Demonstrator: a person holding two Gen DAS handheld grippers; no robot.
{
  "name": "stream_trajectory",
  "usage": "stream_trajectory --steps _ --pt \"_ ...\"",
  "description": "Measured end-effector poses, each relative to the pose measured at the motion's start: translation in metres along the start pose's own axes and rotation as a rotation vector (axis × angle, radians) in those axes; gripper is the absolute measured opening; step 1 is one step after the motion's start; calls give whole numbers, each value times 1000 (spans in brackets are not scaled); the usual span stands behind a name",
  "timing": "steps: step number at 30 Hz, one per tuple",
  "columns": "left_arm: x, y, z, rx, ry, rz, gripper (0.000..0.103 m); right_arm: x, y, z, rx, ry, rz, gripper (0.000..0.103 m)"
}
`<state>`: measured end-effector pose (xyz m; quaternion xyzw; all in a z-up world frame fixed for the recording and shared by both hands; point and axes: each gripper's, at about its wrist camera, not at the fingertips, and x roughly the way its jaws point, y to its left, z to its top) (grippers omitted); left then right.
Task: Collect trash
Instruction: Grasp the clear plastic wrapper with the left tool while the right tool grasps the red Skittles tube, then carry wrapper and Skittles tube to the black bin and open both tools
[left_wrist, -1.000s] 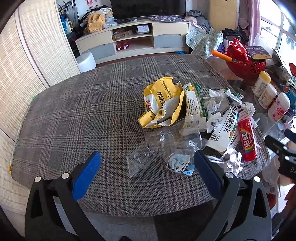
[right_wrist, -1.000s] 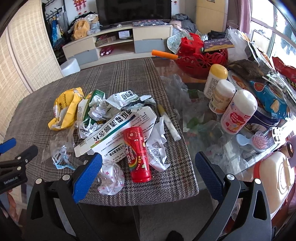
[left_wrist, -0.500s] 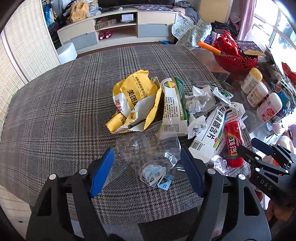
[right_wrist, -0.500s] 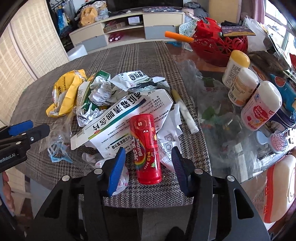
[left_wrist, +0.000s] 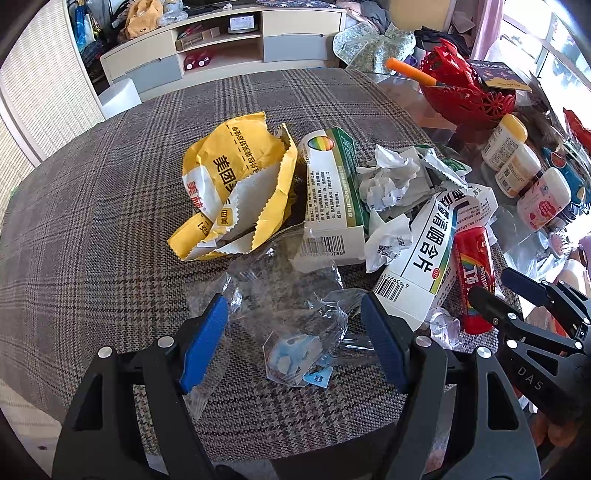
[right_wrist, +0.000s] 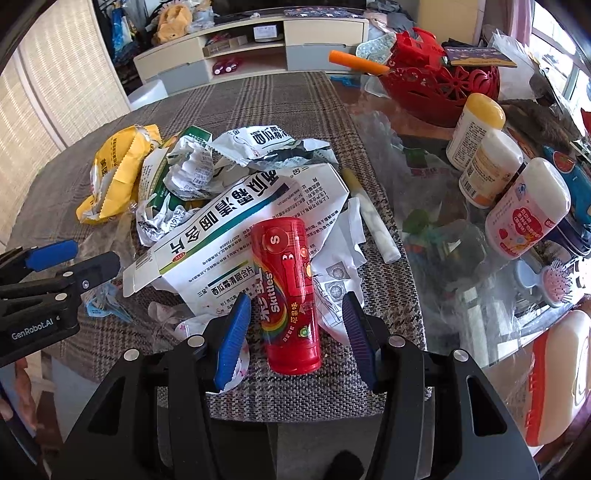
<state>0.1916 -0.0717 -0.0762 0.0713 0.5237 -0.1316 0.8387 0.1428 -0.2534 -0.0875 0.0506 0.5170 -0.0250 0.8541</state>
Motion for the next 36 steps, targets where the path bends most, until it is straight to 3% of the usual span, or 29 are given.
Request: stream_trajectory --steps 4,6,10,16,25,36 --pt "8 -2 2 6 3 17 69 5 -1 1 5 2 -1 50" --pt "10 1 3 -8 5 4 60 6 -1 3 9 0 8 35" --pt "9 6 4 -13 2 2 37 8 0 4 4 -6 5 35" --pt "5 10 4 -4 -3 14 25 5 1 5 -8 -36 -5 35" --pt "-12 9 10 16 -44 56 21 -17 -4 12 0 -120 10 35" --pt "-80 -12 6 67 -166 107 21 -56 -9 12 7 -200 45 35"
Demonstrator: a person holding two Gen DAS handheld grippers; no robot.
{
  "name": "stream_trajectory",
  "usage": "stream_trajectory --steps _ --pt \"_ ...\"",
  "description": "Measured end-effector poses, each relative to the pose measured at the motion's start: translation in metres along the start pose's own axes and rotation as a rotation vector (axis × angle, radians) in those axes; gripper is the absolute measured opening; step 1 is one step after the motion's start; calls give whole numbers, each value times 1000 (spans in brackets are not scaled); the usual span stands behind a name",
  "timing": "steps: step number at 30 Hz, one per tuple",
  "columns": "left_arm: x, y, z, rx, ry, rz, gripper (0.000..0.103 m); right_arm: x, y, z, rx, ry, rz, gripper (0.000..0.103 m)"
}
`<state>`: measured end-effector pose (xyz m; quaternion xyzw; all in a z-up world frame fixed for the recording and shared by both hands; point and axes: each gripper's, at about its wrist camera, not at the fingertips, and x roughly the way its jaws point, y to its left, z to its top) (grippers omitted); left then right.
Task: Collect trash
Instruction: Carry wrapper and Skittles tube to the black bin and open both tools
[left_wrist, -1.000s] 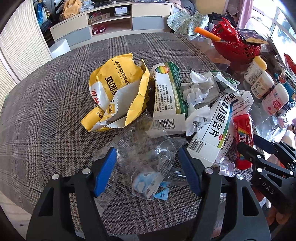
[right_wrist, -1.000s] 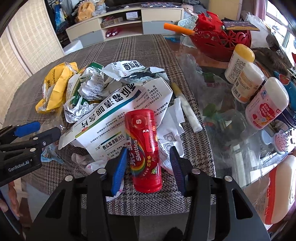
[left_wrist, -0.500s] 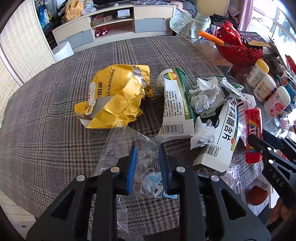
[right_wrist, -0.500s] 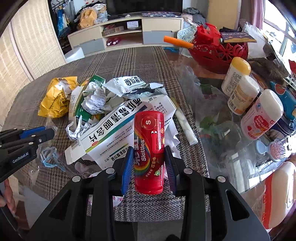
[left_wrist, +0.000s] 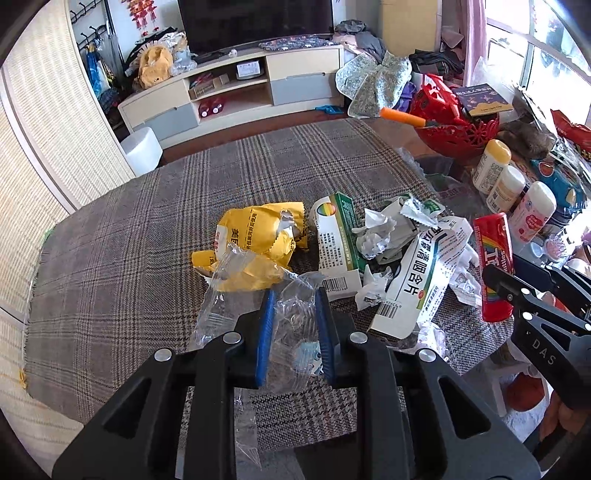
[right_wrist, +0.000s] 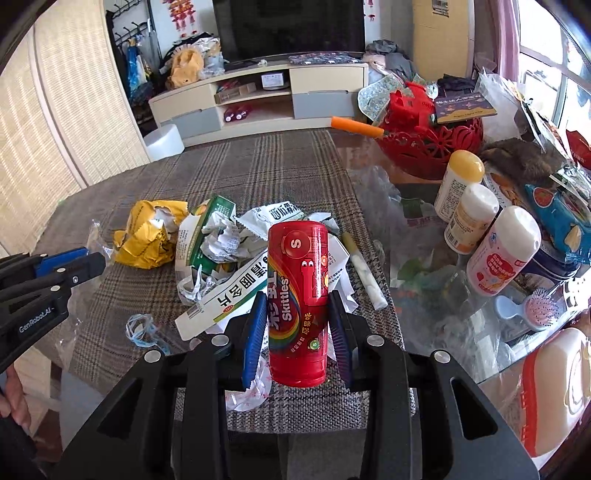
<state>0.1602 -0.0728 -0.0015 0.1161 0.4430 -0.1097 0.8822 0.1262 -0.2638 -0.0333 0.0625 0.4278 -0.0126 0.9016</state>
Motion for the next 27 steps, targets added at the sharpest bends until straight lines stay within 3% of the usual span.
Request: stream_trajectory --steps 7,16,22,27 --pt "-55 -1 -27 -13 -52 1 21 -47 6 -18 -2 -52 40 35" --pt "-110 -5 -105 -78 -83 -78 21 -110 17 -76 -13 -90 103 35" --pt "-114 -11 -163 -115 -65 -150 21 -115 28 -121 -33 -41 113 35" --pt "-90 -17 -208 -153 -14 -219 21 -96 25 -151 -2 28 138 35"
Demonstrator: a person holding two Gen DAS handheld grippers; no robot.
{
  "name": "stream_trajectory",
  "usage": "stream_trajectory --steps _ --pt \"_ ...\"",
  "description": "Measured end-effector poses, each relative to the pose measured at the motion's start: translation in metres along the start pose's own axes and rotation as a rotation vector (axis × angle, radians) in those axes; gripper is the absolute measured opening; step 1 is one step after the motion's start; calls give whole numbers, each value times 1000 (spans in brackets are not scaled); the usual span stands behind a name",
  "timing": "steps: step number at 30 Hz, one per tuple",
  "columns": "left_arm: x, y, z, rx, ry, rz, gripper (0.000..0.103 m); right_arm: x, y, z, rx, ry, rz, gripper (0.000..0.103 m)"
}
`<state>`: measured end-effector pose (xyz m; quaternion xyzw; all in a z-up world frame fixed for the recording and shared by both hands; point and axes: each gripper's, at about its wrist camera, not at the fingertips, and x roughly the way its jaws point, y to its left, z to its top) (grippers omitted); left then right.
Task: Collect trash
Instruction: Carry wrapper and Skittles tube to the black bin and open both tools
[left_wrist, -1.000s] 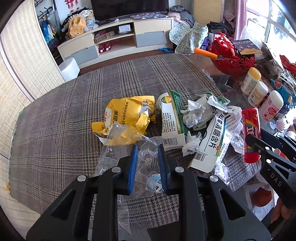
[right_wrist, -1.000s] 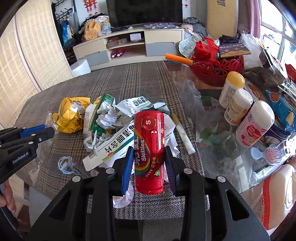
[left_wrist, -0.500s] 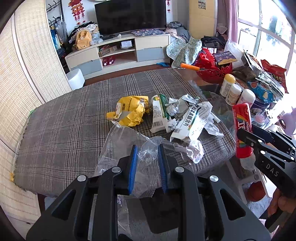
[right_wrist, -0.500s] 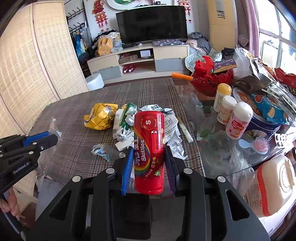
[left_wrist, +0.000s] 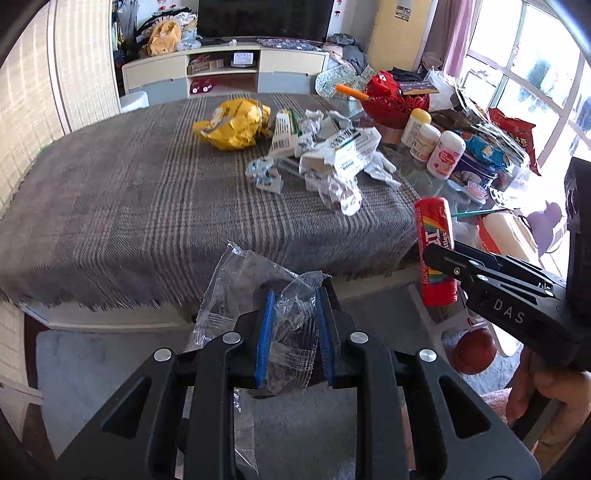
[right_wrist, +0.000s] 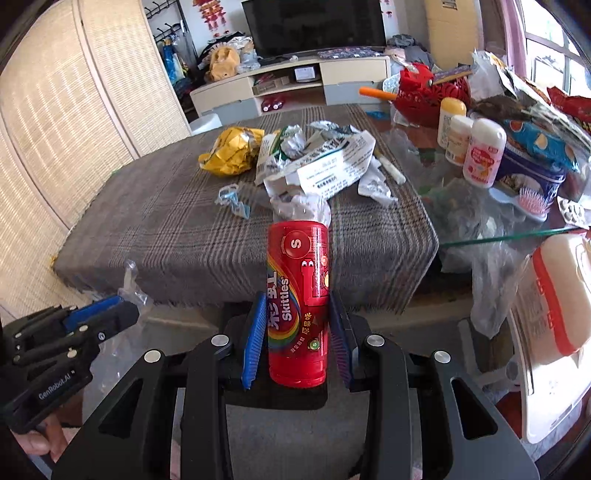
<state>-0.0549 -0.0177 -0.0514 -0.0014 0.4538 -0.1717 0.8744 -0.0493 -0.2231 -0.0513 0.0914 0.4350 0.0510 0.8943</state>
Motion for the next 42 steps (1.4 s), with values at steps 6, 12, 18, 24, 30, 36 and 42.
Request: stream_trajectory --steps 6,12,18,24,30,36,42 --pt "51 12 -32 -48 66 -43 21 43 -4 -28 31 93 38 35" --pt "101 14 -50 -28 109 -52 21 105 -10 -49 59 217 67 35" --pt "142 25 -60 -50 165 -62 21 146 -4 -59 59 293 52 35" --pt "164 29 -61 -56 202 -70 23 165 1 -57 42 299 13 36" --pt "168 39 -63 -82 212 -70 39 166 4 -51 57 291 18 44" --pt "146 42 -56 -65 185 -37 52 146 -6 -40 55 254 -1 51" --pt "104 48 -43 -47 122 2 76 106 -12 -24 38 158 -72 89"
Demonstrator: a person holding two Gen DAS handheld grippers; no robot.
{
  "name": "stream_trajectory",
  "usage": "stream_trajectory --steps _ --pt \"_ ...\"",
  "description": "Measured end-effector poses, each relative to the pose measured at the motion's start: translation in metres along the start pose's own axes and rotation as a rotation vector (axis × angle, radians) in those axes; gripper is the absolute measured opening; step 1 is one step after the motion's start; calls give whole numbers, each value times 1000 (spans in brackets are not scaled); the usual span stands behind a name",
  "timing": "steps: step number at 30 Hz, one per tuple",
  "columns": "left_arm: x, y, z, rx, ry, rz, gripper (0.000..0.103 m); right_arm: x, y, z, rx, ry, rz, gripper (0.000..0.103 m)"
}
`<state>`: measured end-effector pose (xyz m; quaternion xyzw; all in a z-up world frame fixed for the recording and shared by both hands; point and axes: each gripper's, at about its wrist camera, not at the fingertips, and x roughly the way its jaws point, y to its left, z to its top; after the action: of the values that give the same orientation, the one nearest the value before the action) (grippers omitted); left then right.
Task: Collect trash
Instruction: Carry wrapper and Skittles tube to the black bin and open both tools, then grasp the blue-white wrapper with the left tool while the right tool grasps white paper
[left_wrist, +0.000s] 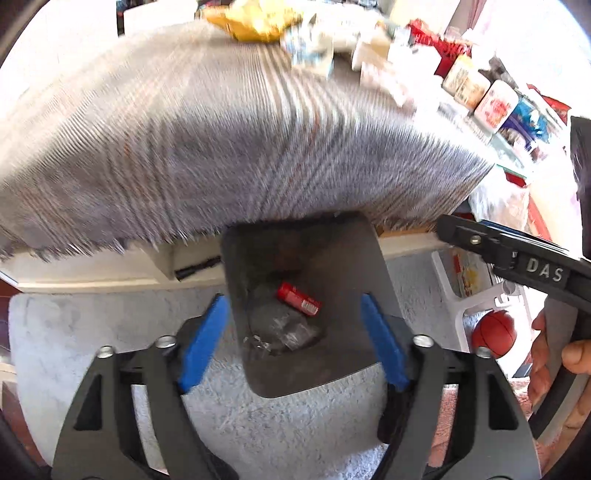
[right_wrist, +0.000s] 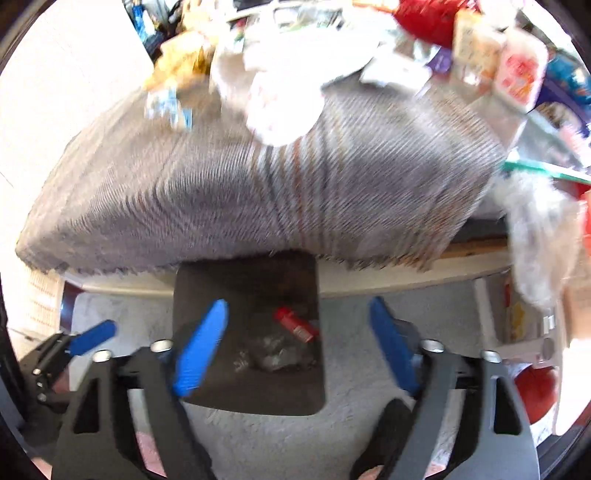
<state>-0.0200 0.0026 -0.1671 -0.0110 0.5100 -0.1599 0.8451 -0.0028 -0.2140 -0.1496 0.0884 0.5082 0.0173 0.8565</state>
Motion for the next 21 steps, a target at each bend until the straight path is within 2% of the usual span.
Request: stream_trajectory --steps 2,7,10,12,16,21 --pt "-18 2 6 10 -30 10 83 -15 -7 6 6 -36 -15 93" --pt "-63 18 26 -16 -130 30 89 -52 -20 28 3 -93 -43 95" --pt "-84 28 42 -30 -188 70 95 -68 -27 42 10 -112 -38 97" --pt "-94 32 58 -40 -218 88 95 -76 -32 53 22 -122 -19 97" --pt "-105 36 88 -51 -244 99 95 -88 -42 80 34 -162 -40 97" --pt "-100 25 123 -38 -240 101 95 -92 -50 109 45 -184 -59 97"
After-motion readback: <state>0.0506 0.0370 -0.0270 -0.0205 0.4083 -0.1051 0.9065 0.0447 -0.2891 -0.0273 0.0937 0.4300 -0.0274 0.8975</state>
